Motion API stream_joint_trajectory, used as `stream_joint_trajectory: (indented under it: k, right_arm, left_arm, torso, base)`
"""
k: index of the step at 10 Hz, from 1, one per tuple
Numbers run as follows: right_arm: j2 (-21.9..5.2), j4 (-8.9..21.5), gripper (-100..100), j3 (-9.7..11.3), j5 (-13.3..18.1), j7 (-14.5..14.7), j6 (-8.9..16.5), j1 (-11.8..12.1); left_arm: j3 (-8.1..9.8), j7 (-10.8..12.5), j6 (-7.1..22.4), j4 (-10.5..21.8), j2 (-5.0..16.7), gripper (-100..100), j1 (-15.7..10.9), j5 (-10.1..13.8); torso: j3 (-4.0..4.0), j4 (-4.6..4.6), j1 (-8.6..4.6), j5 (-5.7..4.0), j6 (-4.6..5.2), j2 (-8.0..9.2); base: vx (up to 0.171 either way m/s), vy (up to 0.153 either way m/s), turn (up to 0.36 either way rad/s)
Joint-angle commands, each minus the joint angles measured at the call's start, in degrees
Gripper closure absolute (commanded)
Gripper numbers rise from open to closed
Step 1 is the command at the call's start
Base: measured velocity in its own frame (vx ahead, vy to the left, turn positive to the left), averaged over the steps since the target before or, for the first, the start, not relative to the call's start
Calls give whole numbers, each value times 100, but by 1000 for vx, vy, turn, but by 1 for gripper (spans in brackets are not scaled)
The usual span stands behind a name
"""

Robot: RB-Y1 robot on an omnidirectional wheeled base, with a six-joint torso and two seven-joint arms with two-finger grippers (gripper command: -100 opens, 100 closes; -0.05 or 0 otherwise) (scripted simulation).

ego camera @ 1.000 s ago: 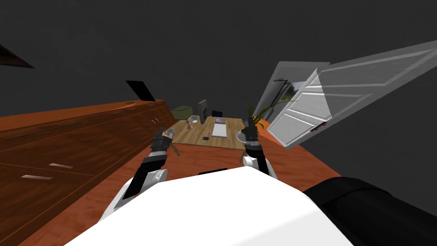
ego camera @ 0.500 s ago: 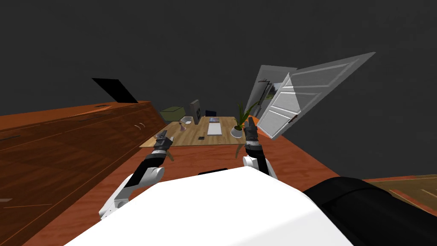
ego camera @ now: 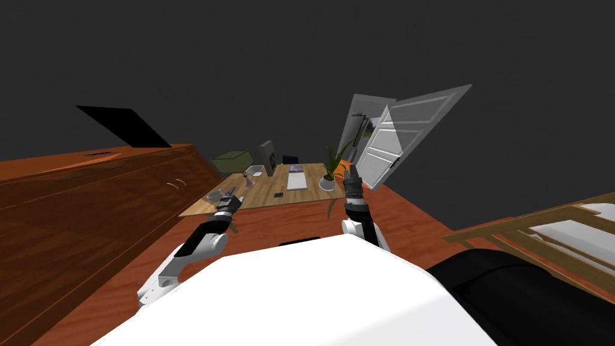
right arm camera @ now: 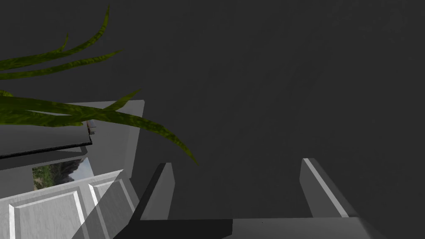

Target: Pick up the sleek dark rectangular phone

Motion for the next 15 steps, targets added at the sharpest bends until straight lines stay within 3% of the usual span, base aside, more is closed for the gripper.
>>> stream_joint_trajectory:
  k: [1,2,3,4,5,6,7,8,9,10,11,12,15]
  right_arm:
    - [0,0,0,0,0,0,0,0]
    - [0,0,0,-1,0,0,0,1]
    - [0,0,0,0,0,0,0,0]
    - [0,0,0,-1,0,0,0,1]
    - [0,0,0,0,0,0,0,1]
    - [0,0,0,-1,0,0,0,1]
    - [0,0,0,0,0,0,0,1]
    - [0,0,0,-1,0,0,0,2]
    - [0,0,0,0,0,0,0,1]
    - [0,0,0,-1,0,0,0,2]
    - [0,0,0,-1,0,0,0,1]
    - [0,0,0,-1,0,0,0,2]
    - [0,0,0,-1,0,0,0,1]
  left_arm:
    - [9,29,87,234,124,-100,-46,126]
    - [29,48,327,391,294,-100,-165,345]
    - [29,48,327,534,294,-100,-165,345]
    - [43,67,579,703,463,-100,-288,564]
    - [43,67,579,843,463,-100,-288,564]
    - [53,86,820,1024,628,-100,-415,782]
    - [53,86,840,1160,628,-100,-415,782]
    - [58,105,1103,1373,789,-100,-546,998]
    - [58,105,1111,1483,789,-100,-546,998]
    - [58,124,1338,1688,945,-100,-680,1212]
    - [58,124,1391,1811,945,-100,-680,1212]
    - [53,142,1599,2019,1093,-100,-818,1421]
    - [44,161,1971,2476,1235,-100,-958,1626]
  torso:
    - [0,0,0,0,0,0]
    - [0,0,2,0,-7,-1]
    - [-1,0,1,0,-2,-2]
    - [-2,-1,2,1,-6,-5]
    - [-4,-1,2,0,-1,-6]
    - [-3,-2,2,1,-7,-6]
    - [-4,-1,2,0,-2,-7]
    - [-4,-2,3,1,-8,-8]
    - [-5,-2,1,0,-3,-9]
    - [-5,-2,2,1,-9,-9]
    - [-6,-2,1,0,-3,-11]
    - [-7,-3,1,1,-7,-12]
    - [-9,-3,1,0,-3,-17]
  base:
    - [-27,8,-116]
    - [-26,4,-190]
    - [-19,6,-159]
    - [-19,4,-240]
    - [-15,7,-160]
    - [-19,3,-254]
    - [-15,8,-134]
    - [-12,1,-241]
    - [-9,6,-136]
    - [-6,2,-209]
    - [-3,5,-171]
    - [1,2,-254]
    - [5,7,-185]
